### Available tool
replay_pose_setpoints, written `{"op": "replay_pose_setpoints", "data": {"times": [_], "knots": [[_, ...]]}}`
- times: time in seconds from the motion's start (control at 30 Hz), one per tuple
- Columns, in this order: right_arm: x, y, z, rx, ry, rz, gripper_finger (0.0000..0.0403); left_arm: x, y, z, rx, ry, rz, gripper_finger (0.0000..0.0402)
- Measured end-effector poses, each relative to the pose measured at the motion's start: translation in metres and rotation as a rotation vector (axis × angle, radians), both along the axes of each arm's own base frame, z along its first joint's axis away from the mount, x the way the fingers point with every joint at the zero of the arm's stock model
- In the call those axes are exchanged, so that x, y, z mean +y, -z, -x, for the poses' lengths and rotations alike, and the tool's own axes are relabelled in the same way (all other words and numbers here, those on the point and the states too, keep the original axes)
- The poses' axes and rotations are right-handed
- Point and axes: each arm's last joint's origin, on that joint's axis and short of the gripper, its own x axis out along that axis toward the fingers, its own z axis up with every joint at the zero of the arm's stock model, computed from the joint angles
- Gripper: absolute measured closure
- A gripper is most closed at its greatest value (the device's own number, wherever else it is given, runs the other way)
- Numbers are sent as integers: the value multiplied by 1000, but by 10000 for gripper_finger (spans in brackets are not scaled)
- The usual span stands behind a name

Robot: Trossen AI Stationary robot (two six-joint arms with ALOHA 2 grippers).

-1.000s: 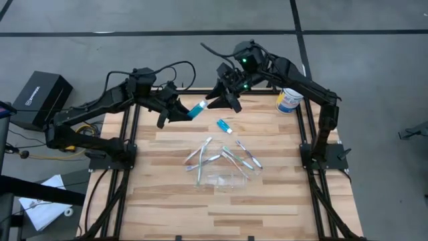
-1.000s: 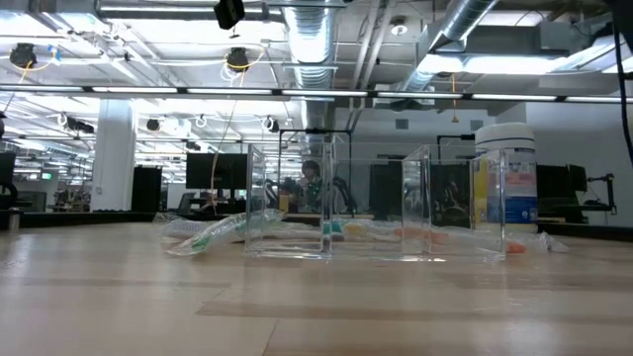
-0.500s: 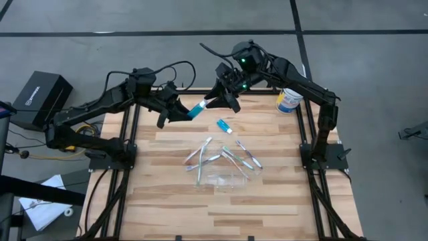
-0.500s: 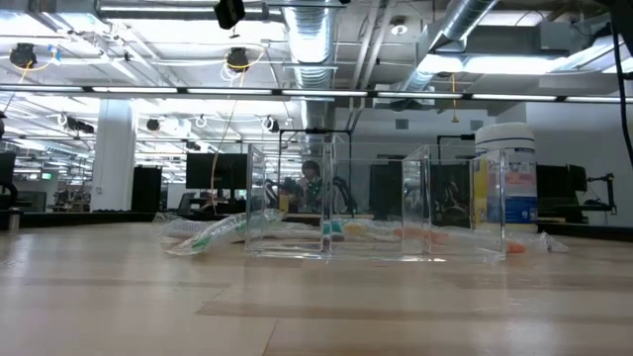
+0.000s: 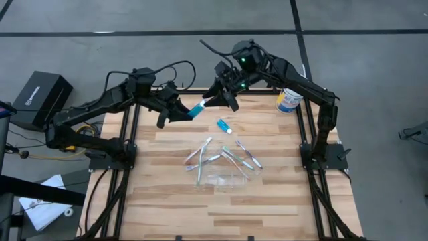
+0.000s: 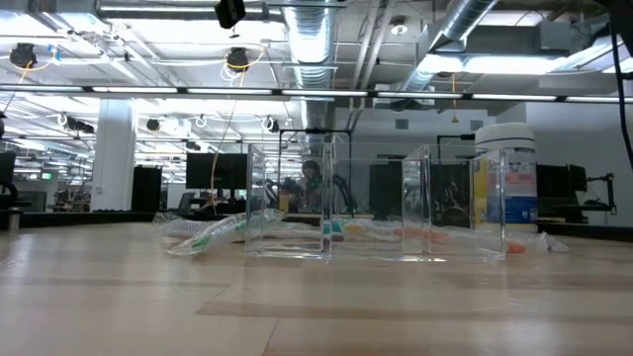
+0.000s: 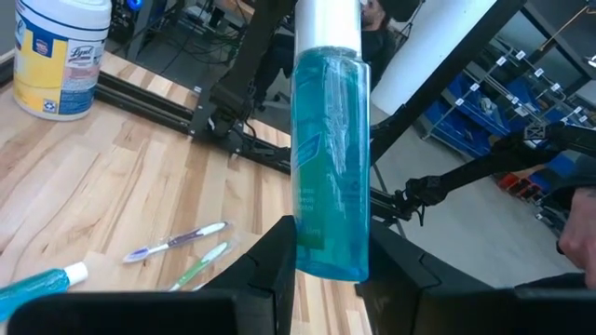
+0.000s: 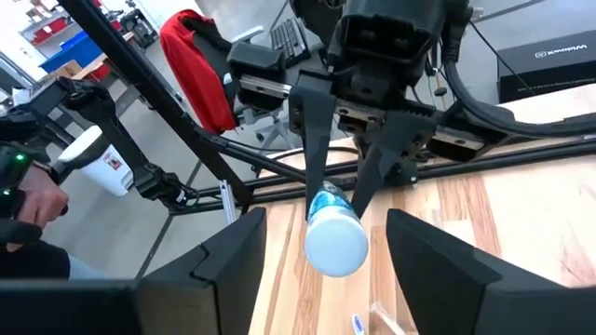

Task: Pick & Place toothbrushing station
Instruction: Put the blue mouthwash into the transparent organizer

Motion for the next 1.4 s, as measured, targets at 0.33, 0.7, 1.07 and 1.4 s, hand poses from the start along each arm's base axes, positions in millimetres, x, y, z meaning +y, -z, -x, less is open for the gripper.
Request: {"op": "replay_pose_setpoints", "data": {"times": [0.33,0.7,1.07,1.4], "knots": [[3,0,-1,2,-6,-6,192,-1,3,-7,1,16,6,316],[4,1,0,19,-4,-17,191,-4,2,-9,-5,20,1,315],[4,2,0,32,-17,-28,191,-1,1,-9,-18,-18,-26,315],[4,4,1,45,-19,-30,191,-1,-1,-10,-40,-24,-36,315]]}}
